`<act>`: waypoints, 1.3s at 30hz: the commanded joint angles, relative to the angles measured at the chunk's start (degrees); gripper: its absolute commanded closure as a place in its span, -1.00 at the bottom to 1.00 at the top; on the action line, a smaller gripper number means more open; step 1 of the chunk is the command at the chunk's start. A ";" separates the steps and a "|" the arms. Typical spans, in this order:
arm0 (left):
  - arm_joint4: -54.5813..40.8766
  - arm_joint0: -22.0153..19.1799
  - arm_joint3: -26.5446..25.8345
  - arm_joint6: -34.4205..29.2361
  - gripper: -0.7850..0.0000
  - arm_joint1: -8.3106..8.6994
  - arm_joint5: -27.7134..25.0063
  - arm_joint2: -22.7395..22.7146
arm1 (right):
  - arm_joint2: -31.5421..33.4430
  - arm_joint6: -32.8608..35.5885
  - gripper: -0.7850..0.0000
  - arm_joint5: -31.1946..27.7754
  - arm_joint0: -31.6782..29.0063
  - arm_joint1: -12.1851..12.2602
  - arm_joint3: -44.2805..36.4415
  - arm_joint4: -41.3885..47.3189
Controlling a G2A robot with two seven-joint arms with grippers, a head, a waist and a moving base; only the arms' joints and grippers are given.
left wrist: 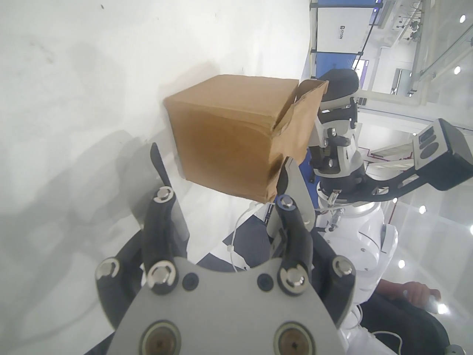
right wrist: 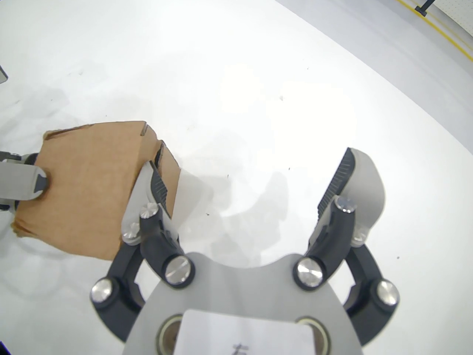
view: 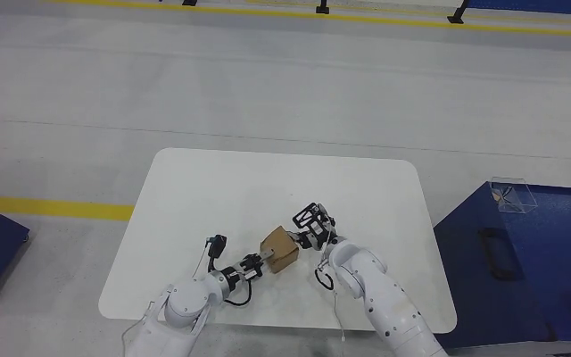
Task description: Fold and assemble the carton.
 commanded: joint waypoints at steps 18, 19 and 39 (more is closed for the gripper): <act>-1.57 0.03 -0.22 1.37 -0.37 0.33 -1.30 0.12 | 1.71 -1.30 -1.00 1.75 -0.52 -0.09 -0.50 1.79; -1.64 0.01 -0.23 1.36 -0.37 0.35 -1.45 0.14 | 1.52 -1.11 -1.00 1.85 -0.23 -0.15 -0.10 1.51; -2.78 -0.20 0.30 1.79 -0.09 0.64 -3.78 0.70 | 1.01 -1.29 -1.00 -3.07 -0.42 -0.20 -0.45 1.88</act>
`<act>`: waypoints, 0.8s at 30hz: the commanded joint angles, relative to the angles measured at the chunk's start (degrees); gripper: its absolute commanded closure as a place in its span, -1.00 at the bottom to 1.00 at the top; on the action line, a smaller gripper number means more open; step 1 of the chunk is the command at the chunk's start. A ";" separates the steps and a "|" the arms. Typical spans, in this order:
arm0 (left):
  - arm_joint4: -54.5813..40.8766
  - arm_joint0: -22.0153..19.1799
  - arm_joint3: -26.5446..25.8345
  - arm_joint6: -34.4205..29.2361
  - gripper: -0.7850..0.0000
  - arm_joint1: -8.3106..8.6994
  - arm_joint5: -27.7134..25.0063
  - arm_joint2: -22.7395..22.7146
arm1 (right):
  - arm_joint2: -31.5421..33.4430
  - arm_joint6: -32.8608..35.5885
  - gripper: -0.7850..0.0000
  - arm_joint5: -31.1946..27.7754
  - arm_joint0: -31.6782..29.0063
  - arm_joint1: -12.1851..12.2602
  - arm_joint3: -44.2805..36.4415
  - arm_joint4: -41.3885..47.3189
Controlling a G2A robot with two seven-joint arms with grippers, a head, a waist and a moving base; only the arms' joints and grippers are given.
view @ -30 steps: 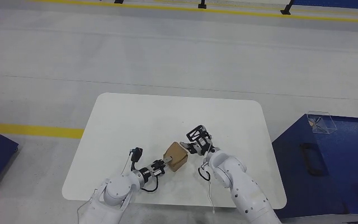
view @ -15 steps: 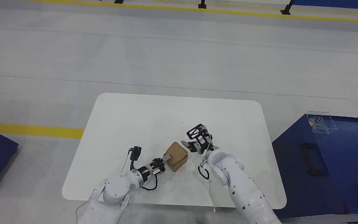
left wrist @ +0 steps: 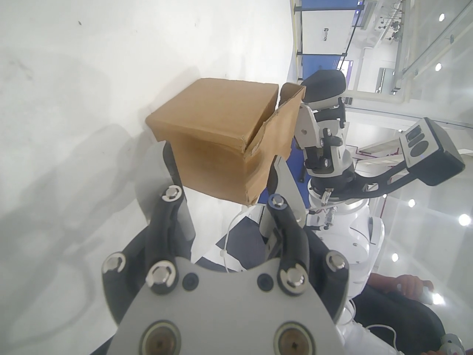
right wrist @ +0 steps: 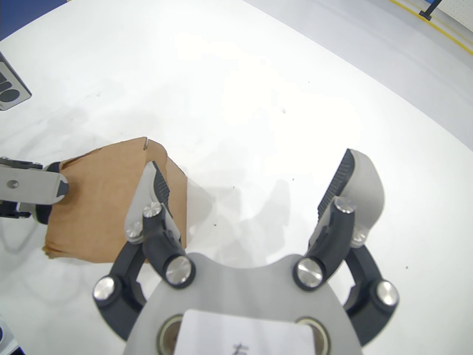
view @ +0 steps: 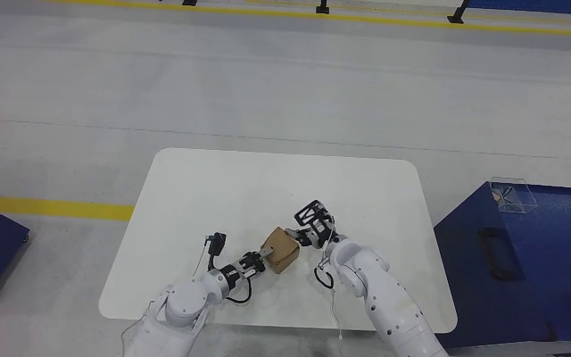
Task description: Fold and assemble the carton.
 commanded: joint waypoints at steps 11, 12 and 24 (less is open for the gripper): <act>-0.21 0.33 -0.37 0.43 -0.20 0.18 -0.45 0.47 | 1.74 1.71 -1.00 2.61 -0.48 0.20 -0.44 0.05; -0.30 0.36 -0.37 0.47 -0.22 0.20 -0.51 0.46 | 1.25 2.78 -1.00 3.46 0.11 0.05 0.18 -0.45; -0.26 0.31 -0.26 0.76 -0.20 0.36 -0.54 0.90 | 0.49 3.89 -1.00 -1.70 1.71 -0.37 1.96 3.80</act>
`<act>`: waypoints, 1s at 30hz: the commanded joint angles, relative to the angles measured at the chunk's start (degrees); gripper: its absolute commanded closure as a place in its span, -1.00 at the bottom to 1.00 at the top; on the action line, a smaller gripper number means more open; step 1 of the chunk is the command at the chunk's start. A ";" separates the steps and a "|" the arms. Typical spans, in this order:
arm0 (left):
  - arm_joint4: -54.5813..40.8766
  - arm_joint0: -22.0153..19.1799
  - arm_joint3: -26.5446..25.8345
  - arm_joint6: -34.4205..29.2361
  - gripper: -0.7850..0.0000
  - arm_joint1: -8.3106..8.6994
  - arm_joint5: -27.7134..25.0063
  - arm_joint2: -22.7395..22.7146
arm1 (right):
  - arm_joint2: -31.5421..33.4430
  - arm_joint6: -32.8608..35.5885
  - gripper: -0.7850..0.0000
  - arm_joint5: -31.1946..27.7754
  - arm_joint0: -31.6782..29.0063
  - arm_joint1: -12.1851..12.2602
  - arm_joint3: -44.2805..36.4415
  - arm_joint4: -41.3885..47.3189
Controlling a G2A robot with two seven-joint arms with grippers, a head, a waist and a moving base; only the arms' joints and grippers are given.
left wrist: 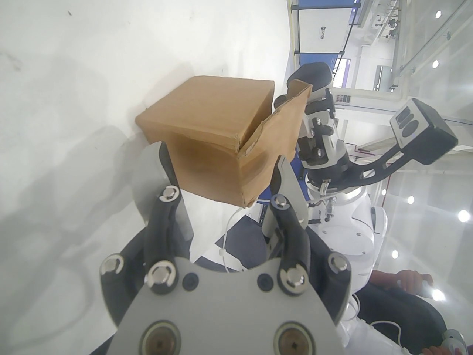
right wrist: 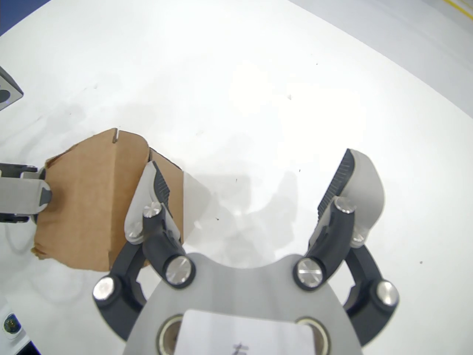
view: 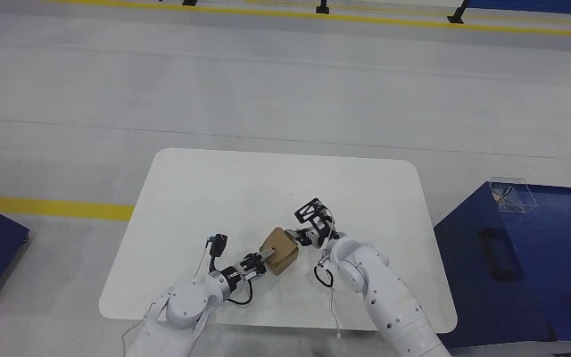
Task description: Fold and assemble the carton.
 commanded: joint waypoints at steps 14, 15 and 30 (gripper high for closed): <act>0.61 -0.42 0.23 0.49 0.00 0.14 0.90 0.84 | -0.39 1.61 -1.00 -1.92 -0.25 0.23 -0.93 -1.05; 0.70 -0.44 0.28 0.58 -0.01 0.14 1.10 0.93 | -0.54 1.45 -1.00 -1.60 -0.26 0.23 -0.97 -1.65; 1.33 -1.63 1.74 1.30 0.00 0.09 3.52 2.00 | 0.31 -1.55 -1.00 -0.34 -0.99 0.24 -1.96 -0.61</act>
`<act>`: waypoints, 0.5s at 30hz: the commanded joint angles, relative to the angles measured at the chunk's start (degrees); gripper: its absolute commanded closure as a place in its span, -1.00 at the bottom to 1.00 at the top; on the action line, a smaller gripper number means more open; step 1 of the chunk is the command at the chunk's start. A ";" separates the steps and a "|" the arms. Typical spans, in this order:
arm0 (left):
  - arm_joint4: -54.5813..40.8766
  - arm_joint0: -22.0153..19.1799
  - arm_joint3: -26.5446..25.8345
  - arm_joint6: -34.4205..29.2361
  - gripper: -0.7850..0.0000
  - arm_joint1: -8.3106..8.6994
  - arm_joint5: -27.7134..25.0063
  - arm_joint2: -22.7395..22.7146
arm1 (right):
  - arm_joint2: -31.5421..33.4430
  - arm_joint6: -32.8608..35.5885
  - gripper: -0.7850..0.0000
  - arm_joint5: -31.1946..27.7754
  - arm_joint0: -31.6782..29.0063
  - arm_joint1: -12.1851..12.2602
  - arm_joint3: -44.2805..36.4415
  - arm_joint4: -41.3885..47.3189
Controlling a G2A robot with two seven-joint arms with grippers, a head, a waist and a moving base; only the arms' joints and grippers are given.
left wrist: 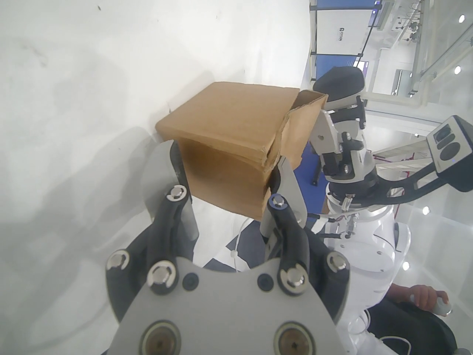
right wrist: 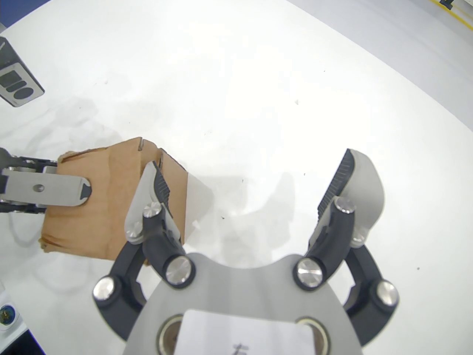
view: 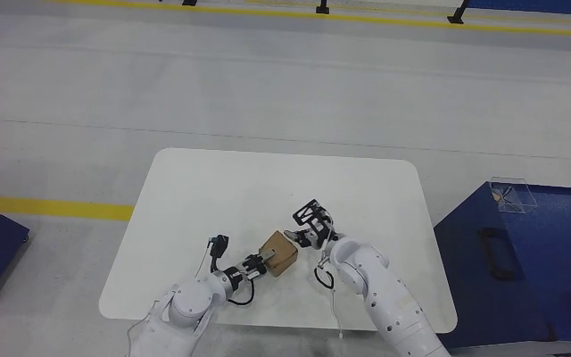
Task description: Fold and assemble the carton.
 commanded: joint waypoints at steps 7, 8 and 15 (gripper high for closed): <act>-0.35 0.17 -0.09 0.09 -0.10 0.12 -0.35 -0.19 | 0.20 -0.44 -1.00 -2.71 -1.08 0.38 -1.30 -0.85; -0.30 0.19 -0.12 0.16 -0.12 0.13 -0.32 -0.19 | 0.09 -0.40 -1.00 -2.58 -1.00 0.34 -1.14 -0.85; -0.68 0.43 -0.27 0.04 -0.13 0.25 -0.59 -0.38 | -1.00 1.68 -1.00 -1.74 0.43 -0.02 0.97 -0.65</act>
